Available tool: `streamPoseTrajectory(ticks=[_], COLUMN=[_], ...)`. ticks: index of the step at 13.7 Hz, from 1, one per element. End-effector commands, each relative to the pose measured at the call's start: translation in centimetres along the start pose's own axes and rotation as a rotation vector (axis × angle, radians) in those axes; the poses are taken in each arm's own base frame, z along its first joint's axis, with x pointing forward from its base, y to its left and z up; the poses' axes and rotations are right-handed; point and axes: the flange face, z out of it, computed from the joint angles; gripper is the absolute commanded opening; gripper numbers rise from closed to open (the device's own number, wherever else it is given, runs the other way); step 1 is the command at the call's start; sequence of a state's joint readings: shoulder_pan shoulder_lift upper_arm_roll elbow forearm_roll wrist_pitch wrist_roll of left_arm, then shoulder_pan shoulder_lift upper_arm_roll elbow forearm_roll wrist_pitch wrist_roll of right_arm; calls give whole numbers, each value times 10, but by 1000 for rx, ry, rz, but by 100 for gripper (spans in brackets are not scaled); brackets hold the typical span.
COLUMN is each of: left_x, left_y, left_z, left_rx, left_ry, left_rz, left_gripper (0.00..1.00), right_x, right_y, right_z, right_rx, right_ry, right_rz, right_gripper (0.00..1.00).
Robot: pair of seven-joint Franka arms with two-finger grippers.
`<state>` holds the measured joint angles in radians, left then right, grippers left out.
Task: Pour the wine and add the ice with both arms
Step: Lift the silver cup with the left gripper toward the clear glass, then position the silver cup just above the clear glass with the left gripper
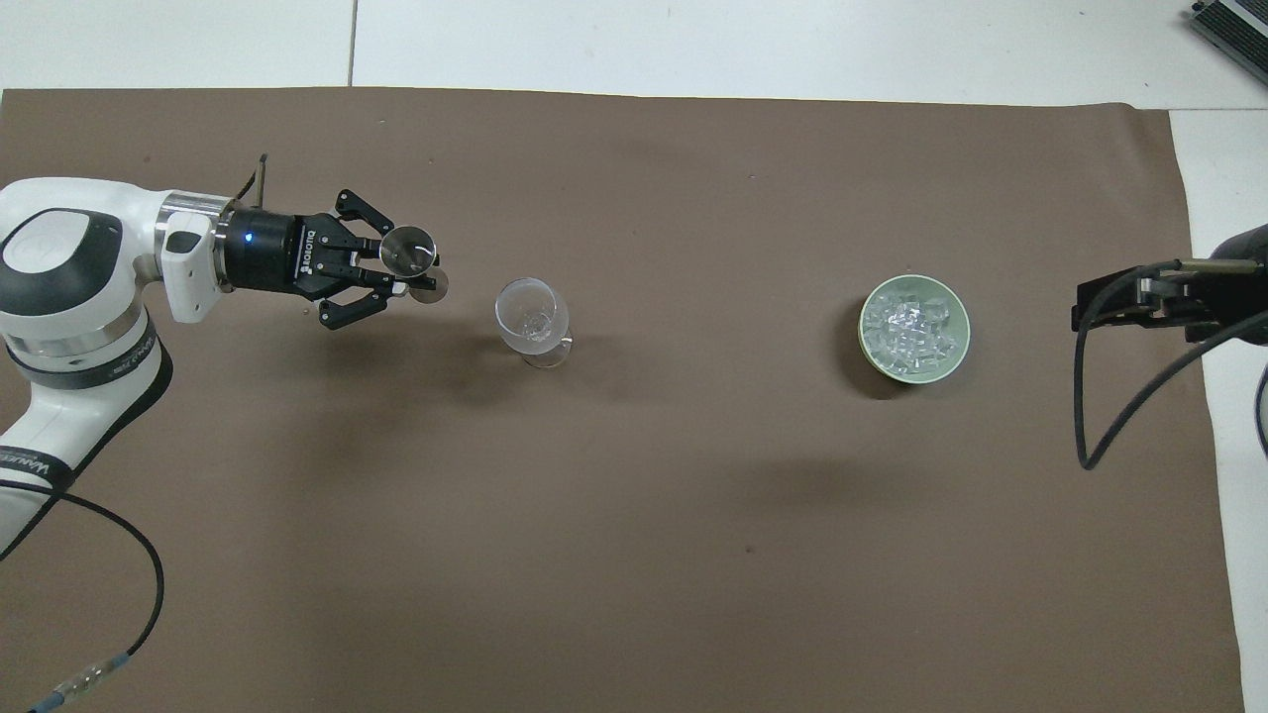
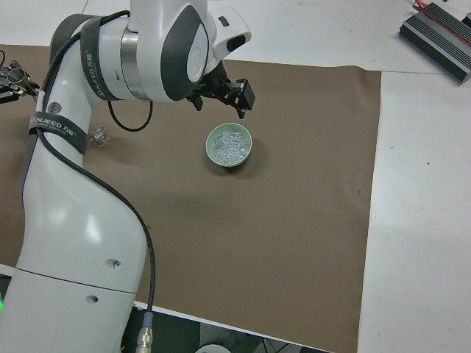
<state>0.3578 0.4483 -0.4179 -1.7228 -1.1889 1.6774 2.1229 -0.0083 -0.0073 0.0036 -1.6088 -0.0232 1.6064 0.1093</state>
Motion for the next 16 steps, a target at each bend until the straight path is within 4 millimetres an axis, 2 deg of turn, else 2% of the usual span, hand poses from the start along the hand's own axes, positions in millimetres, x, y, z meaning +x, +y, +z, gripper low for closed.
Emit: streamPoseTrajectory(ticks=[1, 6, 9, 16], left_x=[10, 11, 3, 12], left_y=[11, 15, 15, 15], left_z=[11, 34, 34, 29], left_rx=[32, 25, 18, 61], left_ry=[-50, -77, -67, -118], left_rz=[-24, -31, -42, -63], left_gripper=[0, 0, 0, 0], right_x=[2, 2, 2, 2], right_y=[4, 4, 4, 4], right_z=[-1, -1, -1, -1], right_rx=[5, 5, 5, 5], right_ry=[5, 5, 5, 5], right_rz=[-6, -6, -6, -6], right_gripper=[100, 100, 100, 100])
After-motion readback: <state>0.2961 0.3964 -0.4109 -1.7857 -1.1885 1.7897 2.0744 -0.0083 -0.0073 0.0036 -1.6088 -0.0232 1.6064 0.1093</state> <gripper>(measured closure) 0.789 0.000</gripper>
